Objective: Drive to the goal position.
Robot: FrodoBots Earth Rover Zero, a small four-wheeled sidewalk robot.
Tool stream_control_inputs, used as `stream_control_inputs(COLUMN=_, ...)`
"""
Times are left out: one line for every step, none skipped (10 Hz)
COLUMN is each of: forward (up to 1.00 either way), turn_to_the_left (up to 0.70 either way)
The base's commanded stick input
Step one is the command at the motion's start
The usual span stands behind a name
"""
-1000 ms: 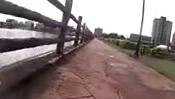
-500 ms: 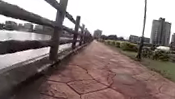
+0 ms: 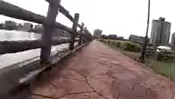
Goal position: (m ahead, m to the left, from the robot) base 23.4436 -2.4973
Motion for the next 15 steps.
stream_control_inputs(forward=0.7, turn_to_the_left=0.0)
stream_control_inputs(forward=0.7, turn_to_the_left=0.0)
stream_control_inputs(forward=0.7, turn_to_the_left=0.0)
stream_control_inputs(forward=0.7, turn_to_the_left=0.0)
stream_control_inputs(forward=0.7, turn_to_the_left=0.0)
stream_control_inputs(forward=0.7, turn_to_the_left=0.0)
stream_control_inputs(forward=0.7, turn_to_the_left=-0.26)
stream_control_inputs(forward=0.7, turn_to_the_left=-0.35)
stream_control_inputs(forward=0.7, turn_to_the_left=-0.2)
stream_control_inputs(forward=0.7, turn_to_the_left=-0.04)
stream_control_inputs(forward=0.7, turn_to_the_left=0.0)
stream_control_inputs(forward=0.7, turn_to_the_left=0.0)
stream_control_inputs(forward=0.7, turn_to_the_left=0.0)
stream_control_inputs(forward=0.7, turn_to_the_left=0.0)
stream_control_inputs(forward=0.7, turn_to_the_left=-0.03)
